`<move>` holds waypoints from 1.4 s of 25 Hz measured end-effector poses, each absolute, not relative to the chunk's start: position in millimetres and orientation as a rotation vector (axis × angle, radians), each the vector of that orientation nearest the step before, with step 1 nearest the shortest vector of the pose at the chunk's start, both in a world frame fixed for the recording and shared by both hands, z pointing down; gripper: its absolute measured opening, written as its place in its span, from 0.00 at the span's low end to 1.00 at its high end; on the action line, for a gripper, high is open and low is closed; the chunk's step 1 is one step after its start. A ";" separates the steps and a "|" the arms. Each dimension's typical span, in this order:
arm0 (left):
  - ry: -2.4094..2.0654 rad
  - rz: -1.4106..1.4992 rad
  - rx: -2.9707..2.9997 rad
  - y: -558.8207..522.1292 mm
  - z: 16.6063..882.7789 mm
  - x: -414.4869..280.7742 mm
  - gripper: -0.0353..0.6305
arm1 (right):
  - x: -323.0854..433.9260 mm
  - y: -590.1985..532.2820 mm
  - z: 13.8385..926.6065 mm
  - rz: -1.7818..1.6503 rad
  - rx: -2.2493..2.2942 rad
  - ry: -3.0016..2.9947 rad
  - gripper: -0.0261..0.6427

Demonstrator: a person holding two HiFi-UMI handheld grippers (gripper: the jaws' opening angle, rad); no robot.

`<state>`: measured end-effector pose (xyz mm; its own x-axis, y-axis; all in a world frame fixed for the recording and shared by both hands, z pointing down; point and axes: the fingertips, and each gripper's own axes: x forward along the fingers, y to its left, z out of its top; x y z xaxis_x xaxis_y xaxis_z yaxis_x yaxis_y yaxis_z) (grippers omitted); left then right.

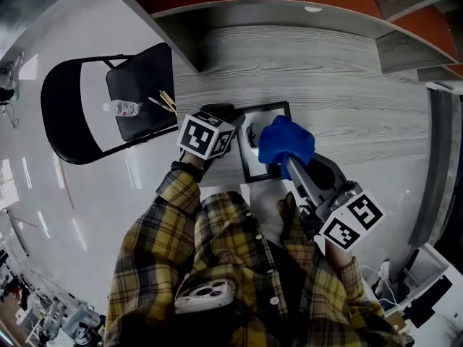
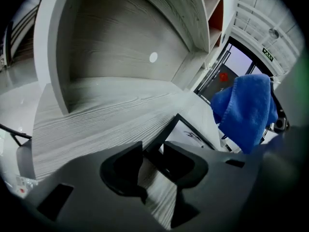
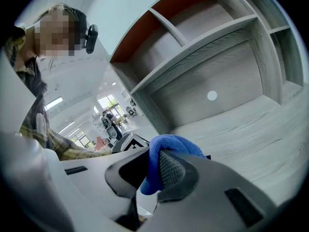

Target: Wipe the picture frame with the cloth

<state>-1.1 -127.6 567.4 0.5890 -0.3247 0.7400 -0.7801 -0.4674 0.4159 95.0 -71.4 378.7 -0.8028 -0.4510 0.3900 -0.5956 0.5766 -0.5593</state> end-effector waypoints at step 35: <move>-0.847 0.706 2.019 -130.0 570.8 -3.8 0.23 | 16.4 -128.3 547.6 0.694 0.899 -2.151 0.11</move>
<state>-3.8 -130.0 570.8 0.6171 -0.3095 0.7234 -0.7673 -0.4406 0.4660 16.4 -128.3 547.6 -0.5184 -0.3892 0.7614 -0.7609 0.6164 -0.2030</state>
